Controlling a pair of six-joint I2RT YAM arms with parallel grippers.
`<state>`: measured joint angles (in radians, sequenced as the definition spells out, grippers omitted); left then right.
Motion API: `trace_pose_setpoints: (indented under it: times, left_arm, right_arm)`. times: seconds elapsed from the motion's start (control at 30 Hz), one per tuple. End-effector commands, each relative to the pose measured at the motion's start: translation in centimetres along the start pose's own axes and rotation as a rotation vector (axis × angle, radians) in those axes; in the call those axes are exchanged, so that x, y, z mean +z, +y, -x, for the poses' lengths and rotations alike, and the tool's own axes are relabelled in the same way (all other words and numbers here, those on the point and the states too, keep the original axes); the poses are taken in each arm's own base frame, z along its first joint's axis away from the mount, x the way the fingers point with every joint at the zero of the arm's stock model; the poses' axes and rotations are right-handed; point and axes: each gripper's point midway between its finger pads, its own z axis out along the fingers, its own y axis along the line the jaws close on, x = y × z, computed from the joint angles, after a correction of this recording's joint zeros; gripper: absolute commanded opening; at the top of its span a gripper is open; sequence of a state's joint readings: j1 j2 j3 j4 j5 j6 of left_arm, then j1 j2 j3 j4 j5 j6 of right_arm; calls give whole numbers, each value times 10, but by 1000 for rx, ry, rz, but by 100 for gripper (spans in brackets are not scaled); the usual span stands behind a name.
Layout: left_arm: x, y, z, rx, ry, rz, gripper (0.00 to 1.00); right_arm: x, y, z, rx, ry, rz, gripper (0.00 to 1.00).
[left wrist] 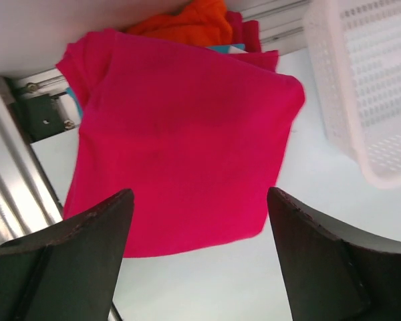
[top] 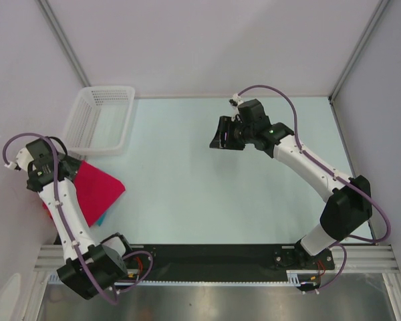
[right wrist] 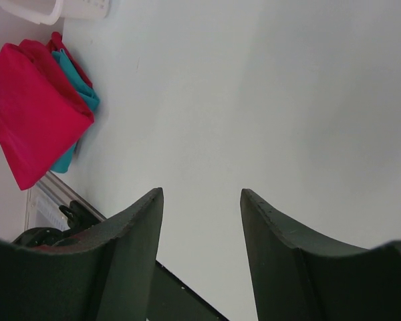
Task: Fold and stack the t-shirts
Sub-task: Grab crumpled tshirt from the corner of the board with the left arm
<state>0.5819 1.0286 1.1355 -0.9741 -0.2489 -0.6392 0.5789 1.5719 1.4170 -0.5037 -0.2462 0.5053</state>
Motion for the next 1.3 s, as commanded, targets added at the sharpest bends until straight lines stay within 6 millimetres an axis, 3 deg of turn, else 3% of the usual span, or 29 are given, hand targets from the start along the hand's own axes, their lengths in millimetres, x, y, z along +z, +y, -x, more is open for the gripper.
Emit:
trace_pose_setpoints:
  times: [0.0, 0.27, 0.6, 0.9, 1.0, 1.1, 1.2, 1.27]
  left_arm:
    - [10, 24, 11, 10, -42, 155, 87]
    - [26, 54, 16, 73, -77, 340, 89]
    - [56, 76, -21, 22, 18, 428, 90]
    - [81, 73, -50, -8, 133, 374, 89]
    - [91, 67, -63, -16, 199, 326, 85]
    - [94, 64, -68, -17, 214, 303, 55]
    - [93, 58, -66, -22, 204, 263, 46]
    - [92, 49, -65, -26, 208, 212, 34]
  right_arm:
    - [-7, 12, 10, -2, -21, 45, 56]
    - [-9, 6, 12, -19, -7, 26, 56]
    - [-10, -8, 16, -22, 7, 14, 56]
    - [-9, -28, 17, 4, 17, 2, 56]
    - [-7, -32, 17, 11, 19, 1, 56]
    - [-6, -34, 16, 20, 19, 2, 55]
    - [-5, -36, 13, 27, 21, -1, 55]
    - [-6, -36, 11, 35, 24, 0, 55]
